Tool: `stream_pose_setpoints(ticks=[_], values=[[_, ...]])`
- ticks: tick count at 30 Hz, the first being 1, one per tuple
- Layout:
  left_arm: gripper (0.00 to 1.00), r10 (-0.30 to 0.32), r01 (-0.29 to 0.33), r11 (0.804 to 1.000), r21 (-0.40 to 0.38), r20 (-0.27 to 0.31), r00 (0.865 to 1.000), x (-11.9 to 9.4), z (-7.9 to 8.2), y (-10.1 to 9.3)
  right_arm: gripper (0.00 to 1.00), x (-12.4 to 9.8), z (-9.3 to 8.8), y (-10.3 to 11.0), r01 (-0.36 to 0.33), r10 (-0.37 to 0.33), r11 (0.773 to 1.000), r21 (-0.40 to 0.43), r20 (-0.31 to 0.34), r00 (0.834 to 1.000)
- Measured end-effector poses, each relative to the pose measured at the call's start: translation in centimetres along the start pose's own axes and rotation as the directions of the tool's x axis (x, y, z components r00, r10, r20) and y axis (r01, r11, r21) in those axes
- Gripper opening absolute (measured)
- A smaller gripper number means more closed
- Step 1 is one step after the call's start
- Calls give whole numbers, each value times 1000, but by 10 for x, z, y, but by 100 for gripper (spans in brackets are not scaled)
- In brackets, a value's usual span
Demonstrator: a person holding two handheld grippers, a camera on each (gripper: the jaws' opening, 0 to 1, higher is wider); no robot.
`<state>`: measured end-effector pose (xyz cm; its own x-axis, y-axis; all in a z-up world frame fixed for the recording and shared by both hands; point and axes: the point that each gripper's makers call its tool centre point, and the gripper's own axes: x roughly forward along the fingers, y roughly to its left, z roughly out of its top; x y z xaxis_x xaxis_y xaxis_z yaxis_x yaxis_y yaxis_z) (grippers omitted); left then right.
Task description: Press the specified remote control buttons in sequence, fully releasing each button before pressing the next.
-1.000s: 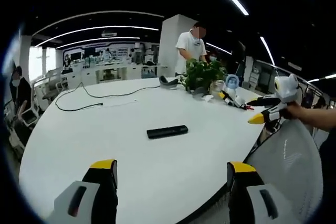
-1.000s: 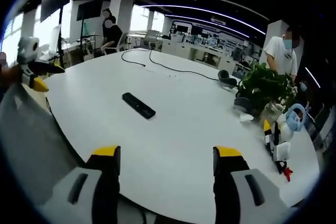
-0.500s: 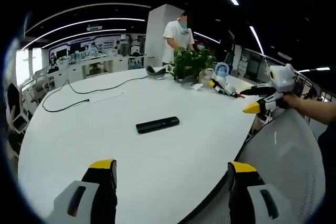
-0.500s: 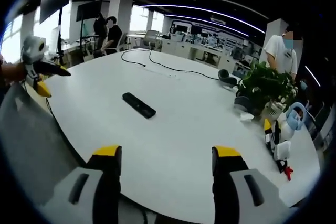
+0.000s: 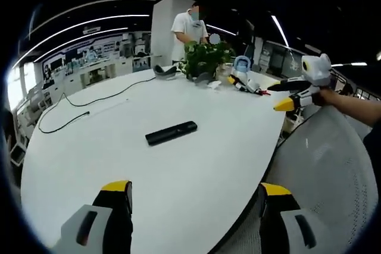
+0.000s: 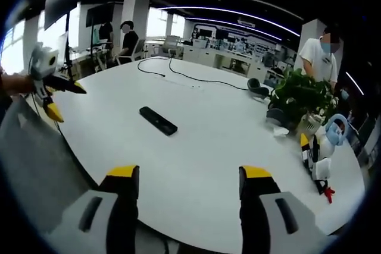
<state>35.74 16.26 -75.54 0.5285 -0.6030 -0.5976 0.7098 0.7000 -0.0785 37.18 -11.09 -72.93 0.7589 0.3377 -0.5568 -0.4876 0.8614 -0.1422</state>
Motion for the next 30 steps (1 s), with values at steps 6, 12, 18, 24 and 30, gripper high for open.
stream_pose_setpoints(ticks=[6, 12, 18, 24, 30], values=[[92, 17, -15, 998, 64, -23, 1000, 10, 7, 3, 69, 0, -3, -1, 0, 0, 1000, 6, -12, 1000], [91, -14, 14, 998, 65, 7, 1000, 20, 23, 0, 68, 0, -3, 0, -4, 4, 1000, 5, -14, 1000], [91, -18, 17, 997, 75, 16, 1000, 28, 33, 9, 67, 0, -3, -1, -2, 2, 1000, 4, -14, 1000], [90, -28, 26, 997, 76, 19, 999, 34, 41, 20, 66, 0, -3, -2, 4, -4, 1000, 10, -12, 1000], [90, -33, 32, 997, 77, 18, 999, 43, 49, 28, 66, 0, -4, -3, 6, -5, 1000, 14, -13, 1000]])
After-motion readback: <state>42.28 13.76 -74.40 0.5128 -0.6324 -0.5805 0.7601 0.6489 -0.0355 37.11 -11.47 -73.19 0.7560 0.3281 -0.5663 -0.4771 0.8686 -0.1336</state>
